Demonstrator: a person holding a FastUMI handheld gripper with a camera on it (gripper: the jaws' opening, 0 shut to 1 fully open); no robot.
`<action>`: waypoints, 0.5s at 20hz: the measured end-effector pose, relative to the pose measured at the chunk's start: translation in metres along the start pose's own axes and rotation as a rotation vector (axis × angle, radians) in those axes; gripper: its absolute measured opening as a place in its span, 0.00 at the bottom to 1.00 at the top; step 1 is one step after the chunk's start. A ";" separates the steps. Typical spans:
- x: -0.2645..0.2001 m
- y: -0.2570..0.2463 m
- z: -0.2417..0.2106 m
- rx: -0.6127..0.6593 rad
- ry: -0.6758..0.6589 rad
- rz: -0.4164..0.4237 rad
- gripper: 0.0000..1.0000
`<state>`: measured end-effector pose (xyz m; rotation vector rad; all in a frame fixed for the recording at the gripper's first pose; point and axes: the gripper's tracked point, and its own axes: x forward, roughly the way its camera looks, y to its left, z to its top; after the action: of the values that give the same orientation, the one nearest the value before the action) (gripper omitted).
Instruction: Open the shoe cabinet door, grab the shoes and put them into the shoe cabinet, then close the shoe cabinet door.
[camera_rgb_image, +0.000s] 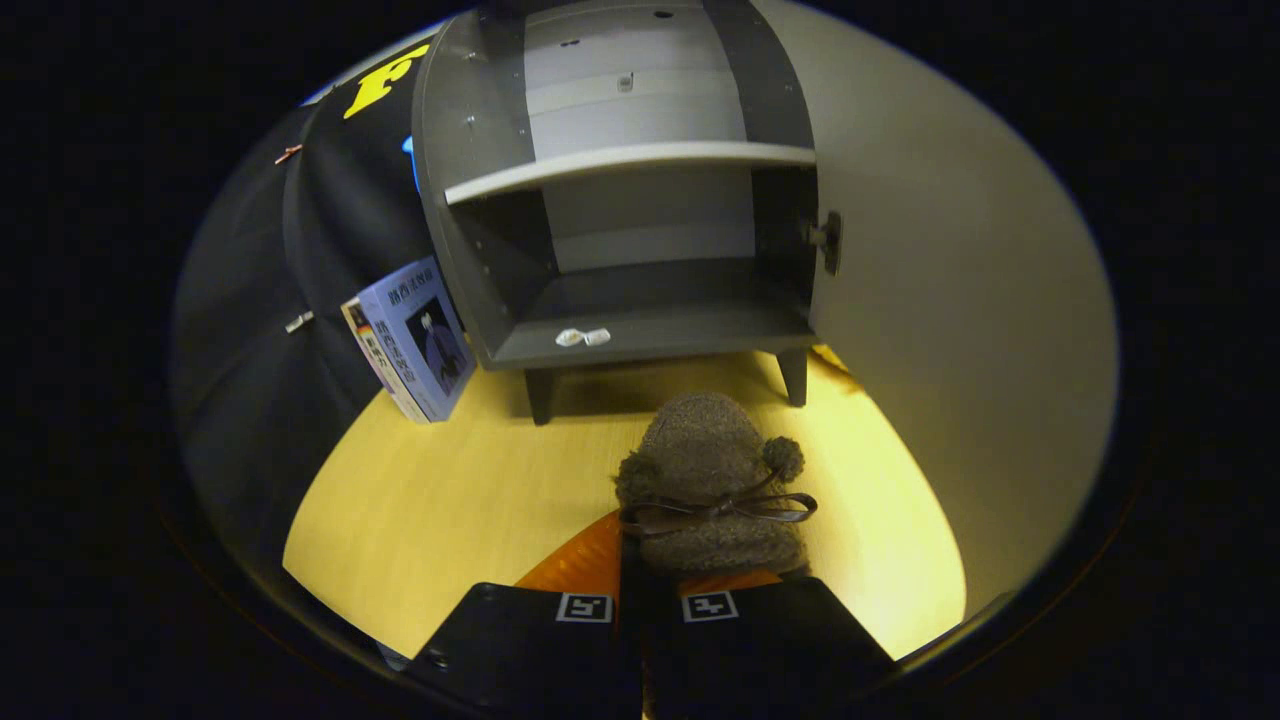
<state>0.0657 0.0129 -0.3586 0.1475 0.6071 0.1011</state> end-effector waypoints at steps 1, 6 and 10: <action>-0.011 0.003 0.015 0.007 -0.014 0.008 0.11; -0.062 0.016 0.088 0.051 -0.092 0.050 0.11; -0.092 0.025 0.136 0.056 -0.132 0.073 0.11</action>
<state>0.0679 0.0105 -0.1924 0.2288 0.4730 0.1438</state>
